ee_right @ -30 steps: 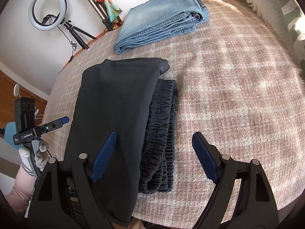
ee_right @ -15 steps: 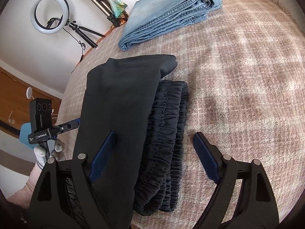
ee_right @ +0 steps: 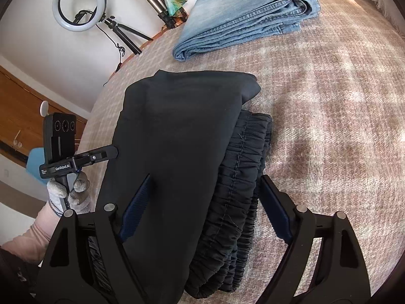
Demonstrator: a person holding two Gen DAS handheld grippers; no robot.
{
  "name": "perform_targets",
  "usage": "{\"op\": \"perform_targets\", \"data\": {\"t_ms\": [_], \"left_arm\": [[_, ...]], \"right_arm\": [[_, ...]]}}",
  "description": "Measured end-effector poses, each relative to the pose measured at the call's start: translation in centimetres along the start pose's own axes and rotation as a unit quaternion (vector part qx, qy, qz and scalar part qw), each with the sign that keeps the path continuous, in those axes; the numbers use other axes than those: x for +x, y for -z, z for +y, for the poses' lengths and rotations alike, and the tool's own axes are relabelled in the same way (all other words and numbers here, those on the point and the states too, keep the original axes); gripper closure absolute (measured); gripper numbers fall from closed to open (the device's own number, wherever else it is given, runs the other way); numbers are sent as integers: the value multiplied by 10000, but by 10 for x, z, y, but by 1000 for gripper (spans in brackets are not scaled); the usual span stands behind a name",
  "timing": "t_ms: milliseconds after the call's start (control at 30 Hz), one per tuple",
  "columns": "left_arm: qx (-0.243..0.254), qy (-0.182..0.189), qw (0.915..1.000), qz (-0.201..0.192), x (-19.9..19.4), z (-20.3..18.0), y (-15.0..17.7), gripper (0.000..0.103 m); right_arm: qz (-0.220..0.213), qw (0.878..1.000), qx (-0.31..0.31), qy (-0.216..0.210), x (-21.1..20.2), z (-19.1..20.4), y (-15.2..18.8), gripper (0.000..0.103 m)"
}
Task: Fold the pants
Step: 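Grasp the folded dark trousers stack with the right tool while the left tool grasps beside it, then lift the dark trousers with both tools and carry them onto the folded jeans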
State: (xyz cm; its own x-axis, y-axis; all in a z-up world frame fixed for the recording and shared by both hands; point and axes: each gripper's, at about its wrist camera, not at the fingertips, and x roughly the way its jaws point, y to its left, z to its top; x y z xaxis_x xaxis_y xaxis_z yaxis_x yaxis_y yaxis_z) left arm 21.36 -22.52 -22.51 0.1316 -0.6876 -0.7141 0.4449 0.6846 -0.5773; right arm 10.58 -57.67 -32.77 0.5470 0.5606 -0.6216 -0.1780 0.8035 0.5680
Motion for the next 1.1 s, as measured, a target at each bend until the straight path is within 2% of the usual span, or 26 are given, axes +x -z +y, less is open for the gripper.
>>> {"op": "perform_targets", "data": {"t_ms": [133,300,367,400,433,467,500,533,567,667,833,1100], "left_arm": [[68,-8,10000,-9,3,-5,-3,57],[19,13,10000,43,7,-6,-8,57],[15,72,10000,42,7,-3,-7,57],[41,82,10000,36,7,-1,-6,57],[76,74,9999,20,6,0,-6,57],[131,51,9999,-5,6,-1,-6,57],[184,9,9998,-21,6,-3,-5,60],[219,-75,9997,-32,8,-4,-5,72],[226,-124,9997,-37,9,-5,-5,78],[220,-51,9997,-125,8,-6,-5,89],[399,-164,9988,-252,4,-17,-2,95],[492,1,9972,-570,-22,-23,-3,98]], "right_arm": [[19,9999,-54,-156,1,-2,0,25],[25,9992,85,-382,-2,-12,-1,26],[-43,9994,-25,-334,0,-7,0,26],[-79,9994,-56,-332,2,-4,0,32],[-49,9993,-29,-376,6,-3,1,44],[-86,9993,33,-370,7,-2,1,48],[-124,9992,74,-371,7,-2,1,51],[-170,9992,65,-366,5,1,2,55],[-206,9993,14,-319,3,4,3,59],[-301,9994,-70,-120,-2,15,5,63],[-486,9987,-124,126,-11,29,7,66],[-787,9948,-517,375,-30,61,5,69]]}}
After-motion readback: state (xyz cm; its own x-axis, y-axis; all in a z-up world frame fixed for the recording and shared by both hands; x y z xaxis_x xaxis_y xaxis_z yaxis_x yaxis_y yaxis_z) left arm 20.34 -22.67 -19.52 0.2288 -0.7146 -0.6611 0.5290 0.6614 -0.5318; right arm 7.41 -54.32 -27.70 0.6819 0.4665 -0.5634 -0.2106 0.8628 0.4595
